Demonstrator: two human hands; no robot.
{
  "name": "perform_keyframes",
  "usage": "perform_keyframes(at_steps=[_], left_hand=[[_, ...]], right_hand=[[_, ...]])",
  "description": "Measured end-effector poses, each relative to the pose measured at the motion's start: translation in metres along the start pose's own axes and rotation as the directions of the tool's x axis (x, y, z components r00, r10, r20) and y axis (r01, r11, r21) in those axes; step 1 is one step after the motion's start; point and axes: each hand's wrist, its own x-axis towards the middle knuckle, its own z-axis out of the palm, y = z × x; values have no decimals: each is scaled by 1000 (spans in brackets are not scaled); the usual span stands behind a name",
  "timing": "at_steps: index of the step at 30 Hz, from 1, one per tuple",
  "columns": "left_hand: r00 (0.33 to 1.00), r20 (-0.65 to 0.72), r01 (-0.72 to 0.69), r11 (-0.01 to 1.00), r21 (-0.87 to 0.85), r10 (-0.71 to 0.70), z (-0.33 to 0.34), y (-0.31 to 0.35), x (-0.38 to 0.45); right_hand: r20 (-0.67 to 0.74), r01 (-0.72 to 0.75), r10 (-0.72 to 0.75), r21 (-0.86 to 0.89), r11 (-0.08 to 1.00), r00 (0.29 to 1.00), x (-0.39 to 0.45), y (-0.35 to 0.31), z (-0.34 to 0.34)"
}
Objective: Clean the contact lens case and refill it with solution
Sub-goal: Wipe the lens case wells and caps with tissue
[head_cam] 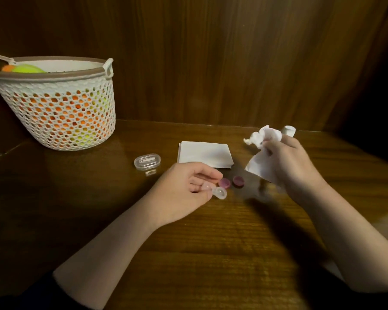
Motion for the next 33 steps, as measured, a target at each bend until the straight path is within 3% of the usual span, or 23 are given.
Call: perform_keyframes(at_steps=[6, 12, 17, 25, 30, 33], left_hand=[[997, 72, 16, 988, 154, -27, 1, 4, -1], [994, 104, -11, 966, 259, -17, 2, 8, -3], [990, 134, 0, 964, 267, -37, 2, 8, -3], [986, 161, 1, 981, 196, -33, 1, 7, -3], [998, -54, 28, 994, 107, -22, 1, 4, -1], [988, -151, 50, 998, 40, -44, -3, 3, 3]], right_hand=[[91, 0, 20, -221, 975, 996, 2, 4, 3], [161, 26, 65, -508, 861, 985, 7, 15, 7], [219, 65, 98, -630, 774, 971, 8, 16, 6], [286, 154, 65, -678, 719, 956, 8, 19, 9], [271, 190, -3, -668, 719, 963, 10, 22, 11], [317, 311, -174, -456, 834, 932, 2, 17, 10]])
